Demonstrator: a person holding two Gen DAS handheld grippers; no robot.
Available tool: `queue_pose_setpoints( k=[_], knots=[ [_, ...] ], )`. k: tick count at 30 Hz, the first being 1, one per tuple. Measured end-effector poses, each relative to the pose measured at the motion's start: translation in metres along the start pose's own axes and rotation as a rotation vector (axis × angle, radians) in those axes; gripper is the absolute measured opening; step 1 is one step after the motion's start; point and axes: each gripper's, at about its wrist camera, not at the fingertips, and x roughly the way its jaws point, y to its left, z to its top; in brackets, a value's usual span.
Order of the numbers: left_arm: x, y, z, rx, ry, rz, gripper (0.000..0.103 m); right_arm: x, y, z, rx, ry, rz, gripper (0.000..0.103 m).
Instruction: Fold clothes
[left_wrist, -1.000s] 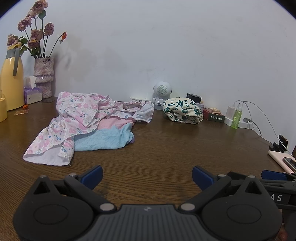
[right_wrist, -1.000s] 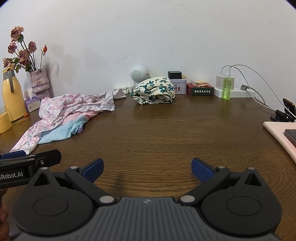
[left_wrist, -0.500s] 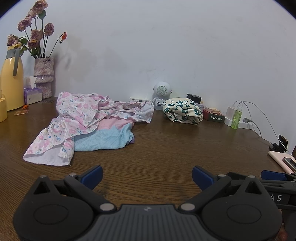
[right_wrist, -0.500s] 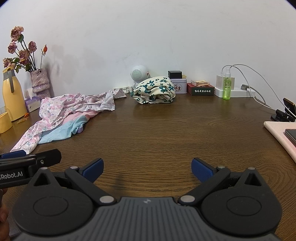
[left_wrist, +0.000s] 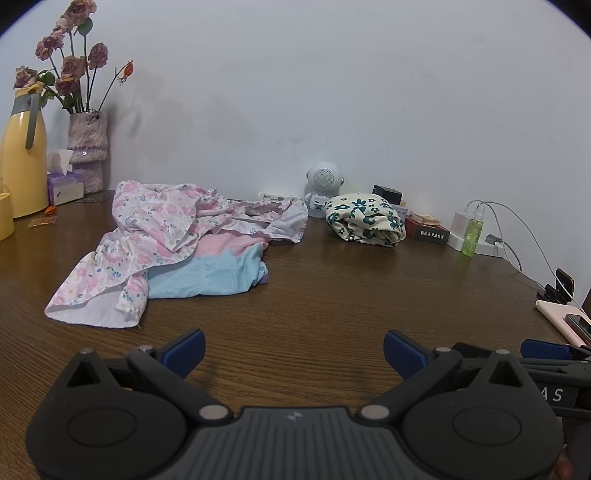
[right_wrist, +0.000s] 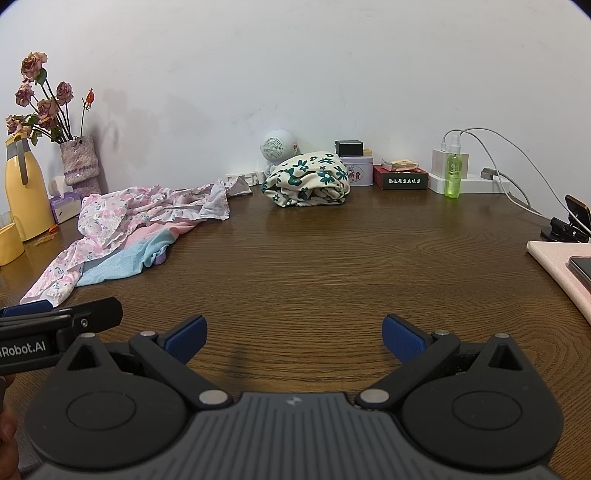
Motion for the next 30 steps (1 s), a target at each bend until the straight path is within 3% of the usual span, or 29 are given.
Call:
queue_pose_setpoints(
  k=[30],
  knots=[
    [0.0032,0.0031,0.0005,-0.008,0.012,-0.022,0.103,0.0048,-0.0005,0.0024,-0.001,0.007,0.024,0.103]
  ],
)
